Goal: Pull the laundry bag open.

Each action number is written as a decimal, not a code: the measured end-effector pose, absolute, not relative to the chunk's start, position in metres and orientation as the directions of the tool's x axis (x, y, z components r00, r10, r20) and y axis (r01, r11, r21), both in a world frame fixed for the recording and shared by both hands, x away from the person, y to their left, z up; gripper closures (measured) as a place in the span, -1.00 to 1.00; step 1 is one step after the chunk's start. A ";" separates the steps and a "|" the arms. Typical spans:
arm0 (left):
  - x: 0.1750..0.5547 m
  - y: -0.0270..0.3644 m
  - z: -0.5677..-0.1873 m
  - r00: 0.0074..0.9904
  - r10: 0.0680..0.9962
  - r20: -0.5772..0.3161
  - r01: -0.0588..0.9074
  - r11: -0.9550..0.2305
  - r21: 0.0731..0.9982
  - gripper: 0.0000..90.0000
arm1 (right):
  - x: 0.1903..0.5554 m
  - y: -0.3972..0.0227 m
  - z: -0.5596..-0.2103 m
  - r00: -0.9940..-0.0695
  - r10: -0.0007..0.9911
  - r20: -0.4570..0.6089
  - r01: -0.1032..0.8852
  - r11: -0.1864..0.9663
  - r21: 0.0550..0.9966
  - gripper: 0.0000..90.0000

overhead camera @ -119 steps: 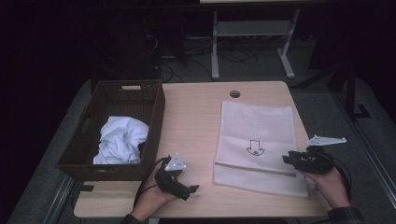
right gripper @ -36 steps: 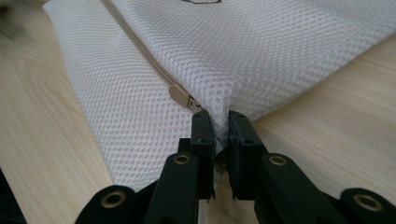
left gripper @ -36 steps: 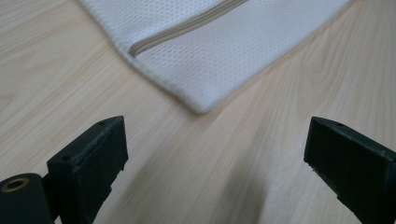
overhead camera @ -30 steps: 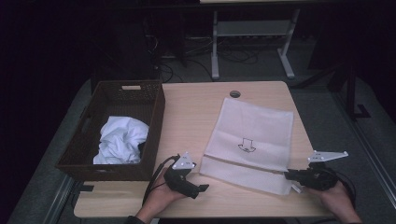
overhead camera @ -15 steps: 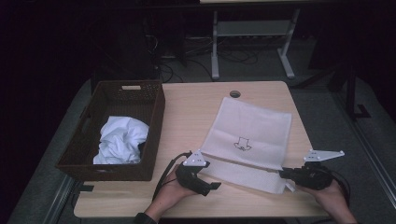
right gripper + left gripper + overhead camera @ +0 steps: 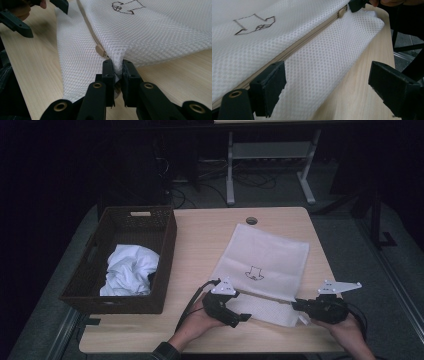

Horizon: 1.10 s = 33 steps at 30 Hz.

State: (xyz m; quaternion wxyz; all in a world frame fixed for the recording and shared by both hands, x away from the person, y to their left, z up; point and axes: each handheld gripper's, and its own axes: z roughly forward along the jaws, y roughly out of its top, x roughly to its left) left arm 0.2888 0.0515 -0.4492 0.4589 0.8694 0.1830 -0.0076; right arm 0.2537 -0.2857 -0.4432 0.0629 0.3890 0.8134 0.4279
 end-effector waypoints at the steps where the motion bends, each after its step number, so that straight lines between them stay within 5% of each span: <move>1: 0.289 0.048 -0.449 0.935 0.305 -0.182 0.322 -0.512 0.796 -0.68 | 0.254 -0.285 -0.443 -0.692 0.685 0.228 0.576 0.334 0.746 0.80; 33: 0.289 -0.005 -0.445 0.954 0.188 -0.235 0.298 -0.468 0.832 -0.01 | 0.246 -0.270 -0.435 -0.734 0.642 0.221 0.527 0.334 0.782 0.80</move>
